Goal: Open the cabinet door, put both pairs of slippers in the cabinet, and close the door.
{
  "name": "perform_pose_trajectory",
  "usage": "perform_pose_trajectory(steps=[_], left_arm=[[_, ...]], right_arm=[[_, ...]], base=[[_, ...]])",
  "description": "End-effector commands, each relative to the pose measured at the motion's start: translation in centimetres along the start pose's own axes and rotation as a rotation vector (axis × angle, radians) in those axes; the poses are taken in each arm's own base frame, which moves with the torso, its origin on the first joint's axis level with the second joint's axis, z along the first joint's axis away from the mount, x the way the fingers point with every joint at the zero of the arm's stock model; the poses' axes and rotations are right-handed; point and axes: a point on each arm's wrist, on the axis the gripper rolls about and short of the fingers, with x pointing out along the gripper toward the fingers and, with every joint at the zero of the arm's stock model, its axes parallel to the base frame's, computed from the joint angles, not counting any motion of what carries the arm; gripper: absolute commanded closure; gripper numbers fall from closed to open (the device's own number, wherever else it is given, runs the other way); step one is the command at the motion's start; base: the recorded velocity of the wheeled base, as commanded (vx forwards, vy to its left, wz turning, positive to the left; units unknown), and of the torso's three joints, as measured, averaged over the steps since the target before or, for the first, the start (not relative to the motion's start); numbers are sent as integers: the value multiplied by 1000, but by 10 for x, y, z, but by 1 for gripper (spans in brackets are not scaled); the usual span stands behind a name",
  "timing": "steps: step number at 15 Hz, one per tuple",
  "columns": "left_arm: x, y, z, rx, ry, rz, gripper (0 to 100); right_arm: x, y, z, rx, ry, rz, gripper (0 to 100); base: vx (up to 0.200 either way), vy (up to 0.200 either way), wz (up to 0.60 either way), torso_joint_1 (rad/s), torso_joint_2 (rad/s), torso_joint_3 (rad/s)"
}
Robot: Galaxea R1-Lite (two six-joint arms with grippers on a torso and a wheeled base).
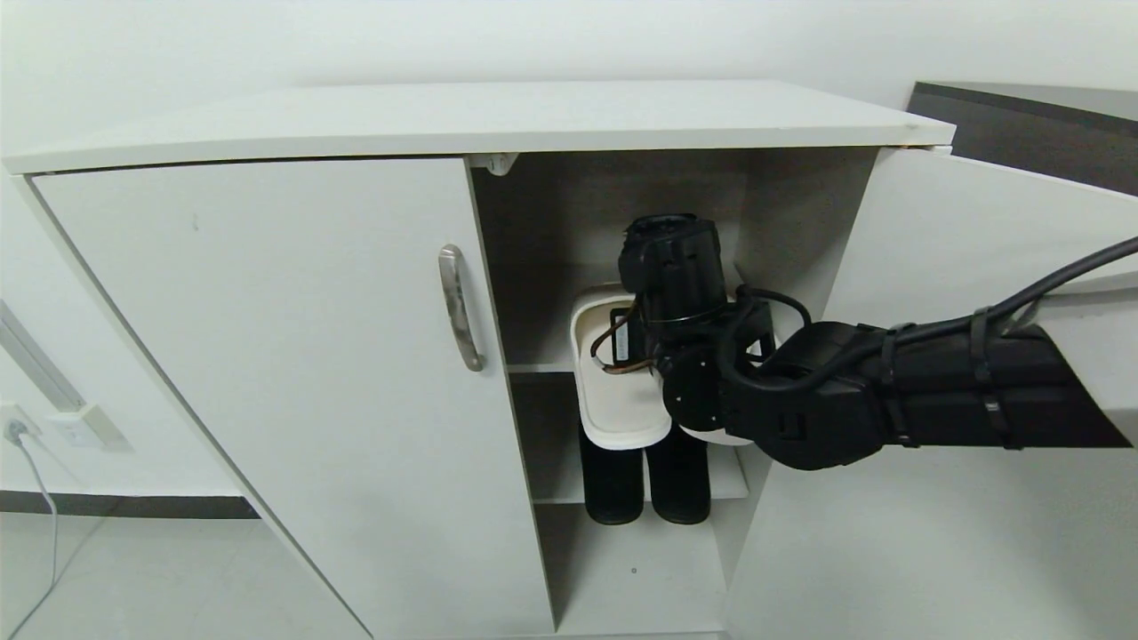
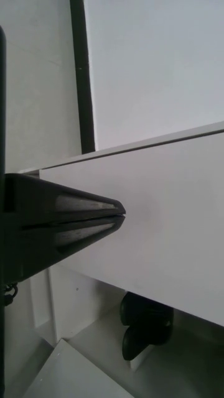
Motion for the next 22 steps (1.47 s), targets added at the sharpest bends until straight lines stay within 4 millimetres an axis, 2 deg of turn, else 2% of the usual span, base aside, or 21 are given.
perform_pose_trajectory(steps=[1,11,15,22], left_arm=[[0,0,0,1,3,0,100],[0,0,0,-7,1,3,100],[0,0,0,-7,3,3,100],[0,0,0,-7,1,3,100]], right_arm=[[9,1,0,-1,-6,-11,100],[27,6,25,16,-40,-32,100],[36,1,23,8,-35,-51,100],[39,2,23,9,-37,-52,100]], base=[[0,0,0,0,0,0],[0,0,0,0,0,0],[0,0,0,0,0,0],[0,0,0,0,0,0]])
